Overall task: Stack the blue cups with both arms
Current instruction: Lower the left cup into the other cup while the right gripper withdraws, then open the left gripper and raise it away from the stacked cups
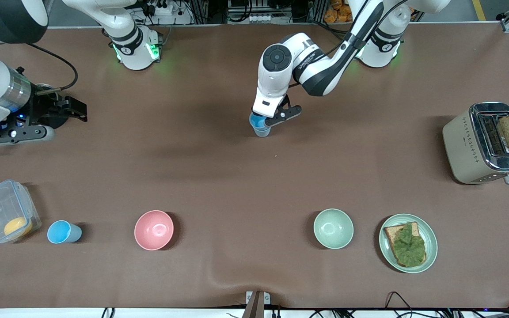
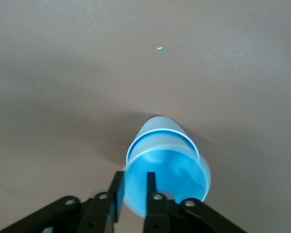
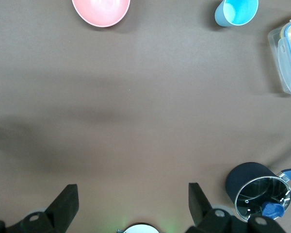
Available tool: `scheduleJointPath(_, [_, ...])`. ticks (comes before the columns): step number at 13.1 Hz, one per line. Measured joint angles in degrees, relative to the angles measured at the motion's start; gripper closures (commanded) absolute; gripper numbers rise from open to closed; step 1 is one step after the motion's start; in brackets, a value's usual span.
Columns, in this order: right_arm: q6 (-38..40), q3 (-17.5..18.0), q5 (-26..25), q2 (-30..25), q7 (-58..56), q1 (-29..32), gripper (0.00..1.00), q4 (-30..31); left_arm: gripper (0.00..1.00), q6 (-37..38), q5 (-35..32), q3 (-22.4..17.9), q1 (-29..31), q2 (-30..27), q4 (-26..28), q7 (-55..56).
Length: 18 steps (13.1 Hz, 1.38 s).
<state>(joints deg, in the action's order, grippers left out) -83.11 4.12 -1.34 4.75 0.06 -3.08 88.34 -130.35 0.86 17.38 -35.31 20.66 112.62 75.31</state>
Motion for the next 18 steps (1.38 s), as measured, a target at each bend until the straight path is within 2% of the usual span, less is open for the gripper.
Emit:
scheduleJointPath(4, [-0.34,-0.05,-0.04,0.12,0.03,0.01,0.00,0.03,0.00,-0.31,0.00,-0.74,0.61,-0.71,-1.53,0.08])
scheduleJointPath(6, [-0.39,-0.26,-0.04,0.14,0.05,0.27,0.00,0.07,0.00,0.11,-0.65,-1.09,2.80,-2.81,-3.27,0.07])
scheduleJointPath(10, [-0.46,-0.74,-0.03,0.15,0.02,0.93,0.00,0.09,0.00,7.72,-7.41,-1.27,9.40,-7.18,-8.18,-1.98])
scheduleJointPath(18, [-0.63,-0.79,-0.02,0.16,-1.15,0.94,0.00,0.12,0.00,17.50,-8.36,-1.63,27.23,-8.30,-17.04,-27.34])
